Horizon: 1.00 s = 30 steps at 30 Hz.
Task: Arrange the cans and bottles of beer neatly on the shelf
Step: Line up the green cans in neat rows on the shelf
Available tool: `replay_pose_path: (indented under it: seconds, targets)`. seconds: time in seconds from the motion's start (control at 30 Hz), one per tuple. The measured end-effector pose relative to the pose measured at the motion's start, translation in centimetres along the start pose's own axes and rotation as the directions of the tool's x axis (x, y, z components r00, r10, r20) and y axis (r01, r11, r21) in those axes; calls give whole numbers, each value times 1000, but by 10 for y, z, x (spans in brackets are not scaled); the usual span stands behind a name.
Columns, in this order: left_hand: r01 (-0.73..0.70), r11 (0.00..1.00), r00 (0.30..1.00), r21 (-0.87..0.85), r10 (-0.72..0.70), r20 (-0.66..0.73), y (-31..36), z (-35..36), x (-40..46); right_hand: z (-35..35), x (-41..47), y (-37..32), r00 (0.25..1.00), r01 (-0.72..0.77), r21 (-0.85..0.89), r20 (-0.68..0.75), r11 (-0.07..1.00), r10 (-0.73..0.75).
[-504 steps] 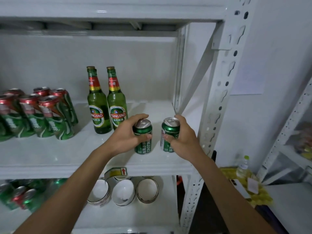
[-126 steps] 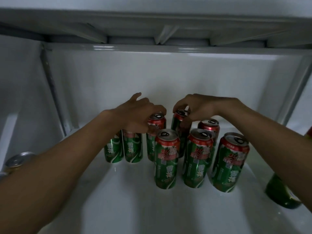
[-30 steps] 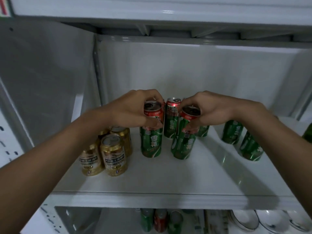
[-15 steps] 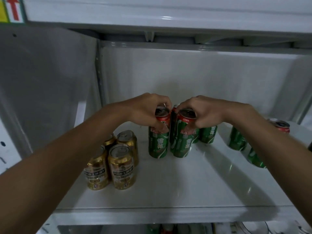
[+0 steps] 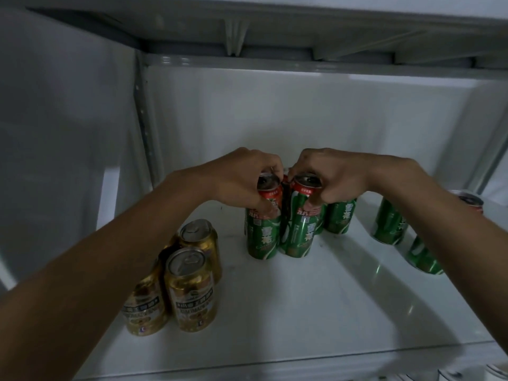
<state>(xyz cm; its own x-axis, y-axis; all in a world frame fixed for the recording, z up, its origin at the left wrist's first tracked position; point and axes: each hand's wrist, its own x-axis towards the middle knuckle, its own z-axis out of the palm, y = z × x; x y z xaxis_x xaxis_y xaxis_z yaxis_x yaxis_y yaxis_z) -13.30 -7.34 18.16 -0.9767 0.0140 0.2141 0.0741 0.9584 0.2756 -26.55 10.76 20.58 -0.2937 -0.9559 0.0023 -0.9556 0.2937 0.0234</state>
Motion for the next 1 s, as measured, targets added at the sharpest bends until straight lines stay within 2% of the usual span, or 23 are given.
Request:
replay_pose_path:
  seconds: [0.47,0.7,1.0]
  targets:
    - [-34,999,998,29,35,-45,-16,18,1,12,13,14,999,-22,-23,36,999,23]
    - [-84,995,994,55,88,-65,-16,24,7,15,17,11,999,-44,-73,-2,996,44]
    - [-152,987,982,56,157,-102,-20,38,10,22,10,10,993,-59,-29,-105,998,55]
